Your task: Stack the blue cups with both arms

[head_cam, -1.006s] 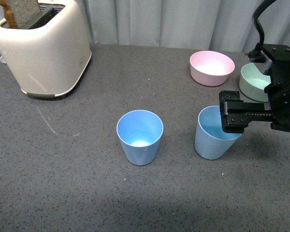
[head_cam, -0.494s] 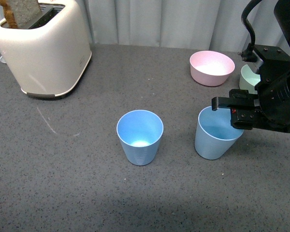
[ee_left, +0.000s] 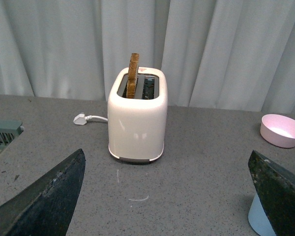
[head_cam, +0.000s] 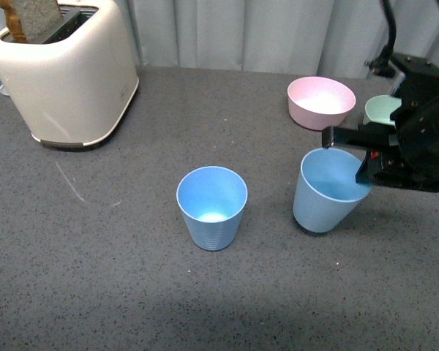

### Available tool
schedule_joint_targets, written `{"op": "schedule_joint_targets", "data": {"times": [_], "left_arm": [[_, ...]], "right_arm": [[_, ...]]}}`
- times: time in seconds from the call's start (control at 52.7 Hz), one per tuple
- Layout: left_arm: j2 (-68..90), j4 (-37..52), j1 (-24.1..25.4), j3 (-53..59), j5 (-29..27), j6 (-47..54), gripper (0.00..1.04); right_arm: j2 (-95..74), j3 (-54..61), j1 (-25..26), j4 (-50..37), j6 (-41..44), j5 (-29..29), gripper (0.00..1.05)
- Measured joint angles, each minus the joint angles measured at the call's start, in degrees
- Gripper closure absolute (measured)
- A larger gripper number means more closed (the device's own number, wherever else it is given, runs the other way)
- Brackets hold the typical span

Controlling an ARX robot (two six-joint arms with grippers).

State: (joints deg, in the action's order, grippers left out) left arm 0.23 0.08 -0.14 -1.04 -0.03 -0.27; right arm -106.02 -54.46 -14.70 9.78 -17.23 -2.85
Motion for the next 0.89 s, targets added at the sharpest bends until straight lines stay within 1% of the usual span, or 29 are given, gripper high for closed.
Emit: {"op": "schedule_joint_targets", "data": {"times": [0.114, 0.323, 0.418, 0.513, 0.892], "left_arm": [[0.0, 0.0, 0.0, 0.0, 0.0, 0.0, 0.07], [0.0, 0.0, 0.0, 0.0, 0.02, 0.0, 0.07], [0.0, 0.0, 0.0, 0.0, 0.0, 0.0, 0.07], [0.0, -0.02, 0.0, 0.0, 0.0, 0.0, 0.07], [0.0, -0.02, 0.0, 0.0, 0.0, 0.0, 0.07]], "right_arm": [[4.09, -0.44, -1.11, 1.2, -0.09, -3.45, 1.04], [8.55, -3.58, -6.49, 1.62, -0.13, -6.71, 1.04], [8.59, -4.42, -9.94, 2.12, -0.11, -6.73, 1.04], [7.96, -4.76, -12.09, 2.38, -0.11, -6.23, 1.04], [5.31, -4.87, -14.36, 2.01, -0.17, -4.79, 1.04]]}}
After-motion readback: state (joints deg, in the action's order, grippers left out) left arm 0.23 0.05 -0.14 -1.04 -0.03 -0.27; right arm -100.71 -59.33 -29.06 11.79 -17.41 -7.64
